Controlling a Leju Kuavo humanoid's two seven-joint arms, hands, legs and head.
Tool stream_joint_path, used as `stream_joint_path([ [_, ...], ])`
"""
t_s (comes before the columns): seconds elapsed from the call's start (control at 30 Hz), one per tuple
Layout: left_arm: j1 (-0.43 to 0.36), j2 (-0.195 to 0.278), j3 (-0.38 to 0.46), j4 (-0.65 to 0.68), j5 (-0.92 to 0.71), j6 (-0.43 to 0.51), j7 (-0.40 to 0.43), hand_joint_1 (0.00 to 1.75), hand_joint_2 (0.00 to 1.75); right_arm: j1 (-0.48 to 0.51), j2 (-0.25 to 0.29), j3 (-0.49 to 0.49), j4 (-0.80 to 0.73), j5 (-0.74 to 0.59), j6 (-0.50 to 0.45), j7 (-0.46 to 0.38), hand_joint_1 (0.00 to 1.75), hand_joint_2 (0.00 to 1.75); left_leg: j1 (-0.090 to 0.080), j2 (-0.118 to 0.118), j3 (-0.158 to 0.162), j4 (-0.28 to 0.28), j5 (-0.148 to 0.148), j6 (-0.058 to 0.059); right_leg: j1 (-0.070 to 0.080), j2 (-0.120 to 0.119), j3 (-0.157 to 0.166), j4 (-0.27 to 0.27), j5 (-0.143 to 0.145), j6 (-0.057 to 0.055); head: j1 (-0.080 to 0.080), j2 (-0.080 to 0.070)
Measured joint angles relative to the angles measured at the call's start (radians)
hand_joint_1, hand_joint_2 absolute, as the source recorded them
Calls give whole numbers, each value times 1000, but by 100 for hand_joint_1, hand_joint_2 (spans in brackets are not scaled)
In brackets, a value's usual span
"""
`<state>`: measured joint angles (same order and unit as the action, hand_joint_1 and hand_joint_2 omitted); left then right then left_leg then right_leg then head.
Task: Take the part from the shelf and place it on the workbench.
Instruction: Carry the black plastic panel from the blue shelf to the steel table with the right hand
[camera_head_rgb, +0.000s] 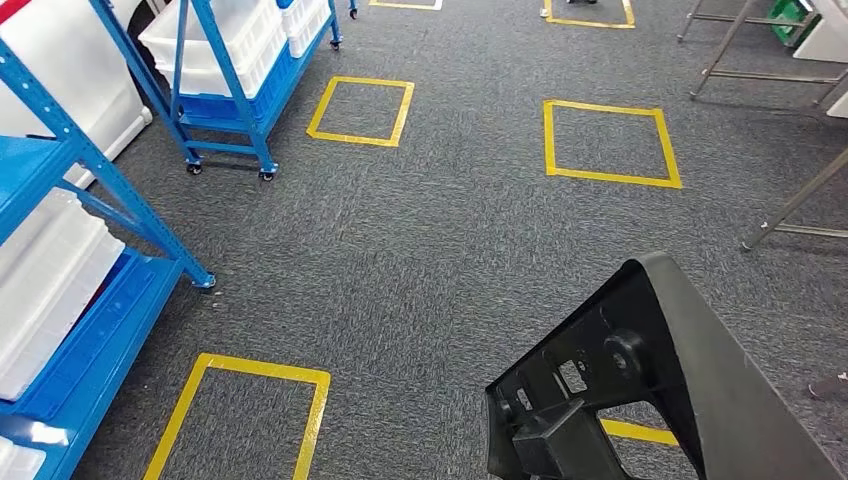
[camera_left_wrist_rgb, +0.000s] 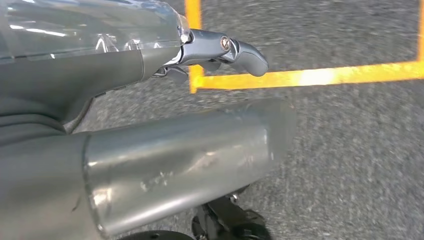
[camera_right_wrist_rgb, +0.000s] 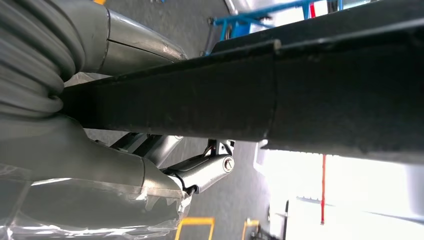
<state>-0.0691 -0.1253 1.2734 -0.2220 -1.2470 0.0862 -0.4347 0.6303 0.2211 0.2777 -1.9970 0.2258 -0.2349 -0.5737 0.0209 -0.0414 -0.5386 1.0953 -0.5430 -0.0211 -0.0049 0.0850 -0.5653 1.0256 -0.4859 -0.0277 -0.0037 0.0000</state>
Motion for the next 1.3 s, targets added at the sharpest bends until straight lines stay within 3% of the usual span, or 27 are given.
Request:
stream_joint_path([
  [0.07,0,0,0,0,0,0,0,0,0,0,0,0,0,0,1,0,175,175,2,-33,25,-64,16,6,0,24,-10,9,0,13,0,0],
  [0.13,-2,-1,0,0,0,0,0,0,0,2,1,-1,0,1,2,0,175,175,-3,-20,26,-68,19,19,-3,47,-19,8,8,28,1,0],
  [0.17,-3,-2,0,0,0,0,0,0,0,3,1,-2,0,1,2,0,175,175,-4,-7,27,-71,23,27,-4,43,-23,11,6,33,1,0],
  [0.23,-5,-4,0,0,0,-1,0,0,0,3,1,-4,0,3,5,0,175,175,-4,18,26,-79,30,41,-2,-4,-49,63,-28,41,7,0],
  [0.3,-2,-5,0,0,0,-1,0,0,0,2,1,-6,0,6,8,-1,175,175,-8,46,24,-82,32,48,-1,-60,-104,182,-94,45,13,0],
  [0.37,1,-4,0,0,0,-1,0,0,0,2,1,-7,0,8,10,-1,175,175,-13,77,22,-81,30,50,-2,-77,-147,276,-125,46,14,0],
  [0.4,1,-4,0,0,0,-1,0,0,0,2,1,-7,0,9,11,-1,175,175,-15,91,22,-81,29,51,-1,-80,-145,277,-115,45,14,0],
  [0.47,-3,-4,0,0,0,-2,0,0,0,2,1,-8,0,10,14,-1,175,175,-18,116,26,-82,27,52,4,-99,-83,167,-54,34,15,0],
  [0.5,-4,-6,0,0,-1,-2,0,0,0,2,1,-8,0,11,15,-1,175,175,-20,126,29,-82,24,50,11,-124,-43,95,-30,25,15,0],
  [0.57,-5,-8,0,0,-1,-3,0,0,0,1,2,-8,0,13,17,-2,175,175,-21,146,33,-82,21,45,26,-159,4,3,-8,9,15,0],
  [0.6,-6,-9,0,0,-1,-3,0,0,0,1,3,-8,0,13,17,-3,175,175,-22,157,35,-83,20,41,31,-161,6,-6,-10,5,15,0],
  [0.67,-8,-10,0,0,-1,-3,0,0,0,3,5,-9,0,14,18,-4,175,175,-21,171,41,-85,17,32,26,-135,7,-18,-1,-1,15,0],
  [0.73,-10,-10,0,0,-1,-3,-1,0,0,3,8,-10,0,14,18,-5,175,175,-20,130,31,-50,-12,24,14,-111,17,-38,11,-7,13,0],
  [0.8,-8,-9,0,0,-1,-3,-1,0,0,2,11,-10,0,14,20,-6,175,175,-16,68,-19,63,-74,17,8,-87,20,-47,17,-10,10,0],
  [0.87,-3,-8,0,0,-2,-3,-1,0,0,1,12,-11,0,15,21,-6,175,175,-11,50,-75,180,-115,10,7,-58,18,-43,18,-11,8,0],
  [0.9,-2,-8,0,0,-2,-3,-1,0,0,1,12,-11,1,15,21,-6,175,175,-9,49,-85,195,-108,7,5,-43,17,-39,17,-9,8,0],
  [0.97,-2,-7,0,0,-2,-3,-1,0,0,1,13,-12,1,16,21,-6,175,175,-3,38,-52,113,-42,0,0,-13,15,-27,12,-2,8,0],
  [1.03,-2,-6,0,0,-3,-3,-2,0,0,1,14,-13,1,16,21,-6,175,175,6,-7,1,-9,10,-4,-4,14,7,-7,4,11,7,0],
  [1.1,-2,-6,0,0,-5,-3,-3,0,0,1,15,-14,0,16,23,-5,175,175,6,-32,17,-55,16,5,-3,36,-7,6,2,25,7,0],
  [1.17,-3,-8,-1,0,-8,-2,-6,0,0,4,16,-16,-1,13,27,-4,175,175,2,-10,15,-57,20,23,-5,52,-16,8,7,37,7,0],
  [1.23,-5,-11,-2,0,-11,0,-10,0,0,9,16,-19,-4,11,31,-4,175,175,2,14,14,-60,27,37,-4,11,-33,36,-11,45,11,0],
  [1.3,-3,-12,-2,0,-12,1,-11,0,0,11,16,-21,-7,9,34,-3,175,175,-1,40,10,-63,30,45,-1,-55,-81,139,-72,50,18,0],
])
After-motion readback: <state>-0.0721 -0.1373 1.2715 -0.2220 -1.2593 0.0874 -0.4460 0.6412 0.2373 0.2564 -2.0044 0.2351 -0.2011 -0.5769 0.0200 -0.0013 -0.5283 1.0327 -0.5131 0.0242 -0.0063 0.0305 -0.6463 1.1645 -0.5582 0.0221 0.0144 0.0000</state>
